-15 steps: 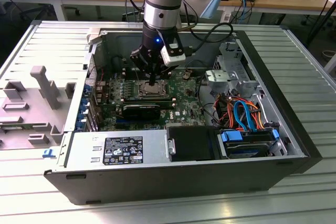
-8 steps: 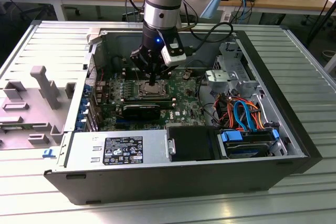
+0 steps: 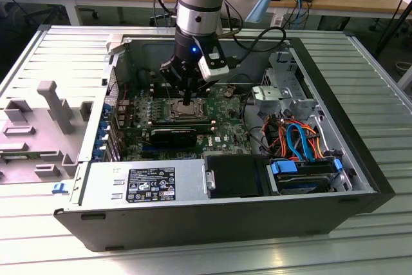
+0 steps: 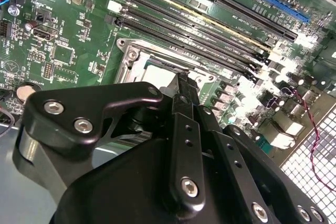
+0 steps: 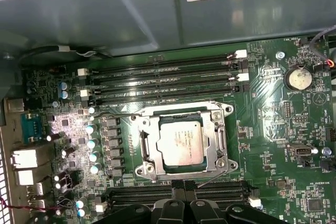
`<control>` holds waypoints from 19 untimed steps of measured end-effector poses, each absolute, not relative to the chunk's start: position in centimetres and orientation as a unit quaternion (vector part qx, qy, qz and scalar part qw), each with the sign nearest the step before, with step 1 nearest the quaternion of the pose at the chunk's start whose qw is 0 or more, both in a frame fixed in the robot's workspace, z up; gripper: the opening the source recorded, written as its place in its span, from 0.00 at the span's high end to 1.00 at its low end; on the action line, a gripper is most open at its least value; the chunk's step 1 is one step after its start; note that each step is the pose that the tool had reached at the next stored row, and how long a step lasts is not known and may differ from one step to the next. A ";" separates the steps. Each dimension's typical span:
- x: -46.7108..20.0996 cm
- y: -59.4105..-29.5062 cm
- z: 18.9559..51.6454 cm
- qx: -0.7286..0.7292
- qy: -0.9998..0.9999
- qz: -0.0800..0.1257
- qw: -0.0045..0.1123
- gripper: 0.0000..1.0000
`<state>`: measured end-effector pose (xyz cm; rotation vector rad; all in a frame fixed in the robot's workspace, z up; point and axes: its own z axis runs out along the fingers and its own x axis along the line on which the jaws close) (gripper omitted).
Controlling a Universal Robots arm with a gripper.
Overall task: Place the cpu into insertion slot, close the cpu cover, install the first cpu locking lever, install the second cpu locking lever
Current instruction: 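Install the first cpu locking lever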
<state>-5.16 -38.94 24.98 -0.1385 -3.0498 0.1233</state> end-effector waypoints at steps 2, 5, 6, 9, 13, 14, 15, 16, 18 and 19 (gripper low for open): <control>-5.2 -38.9 25.0 -0.043 -0.997 0.040 0.043 0.89; -5.2 -38.9 25.0 -0.041 -0.997 0.040 0.043 0.89; -5.2 -38.9 25.0 -0.040 -0.997 0.040 0.043 0.89; -5.2 -38.9 25.0 -0.038 -0.998 0.041 0.043 0.89; -5.2 -38.9 25.0 -0.033 -0.998 0.041 0.043 0.89; -5.2 -38.9 25.0 -0.032 -0.998 0.041 0.043 0.89; -5.2 -38.9 25.0 -0.031 -0.998 0.041 0.043 0.89; -5.2 -38.9 25.0 -0.031 -0.998 0.041 0.042 0.89; -5.2 -38.9 25.0 -0.028 -0.998 0.041 0.042 0.89; -5.2 -38.9 25.0 -0.028 -0.998 0.041 0.042 0.89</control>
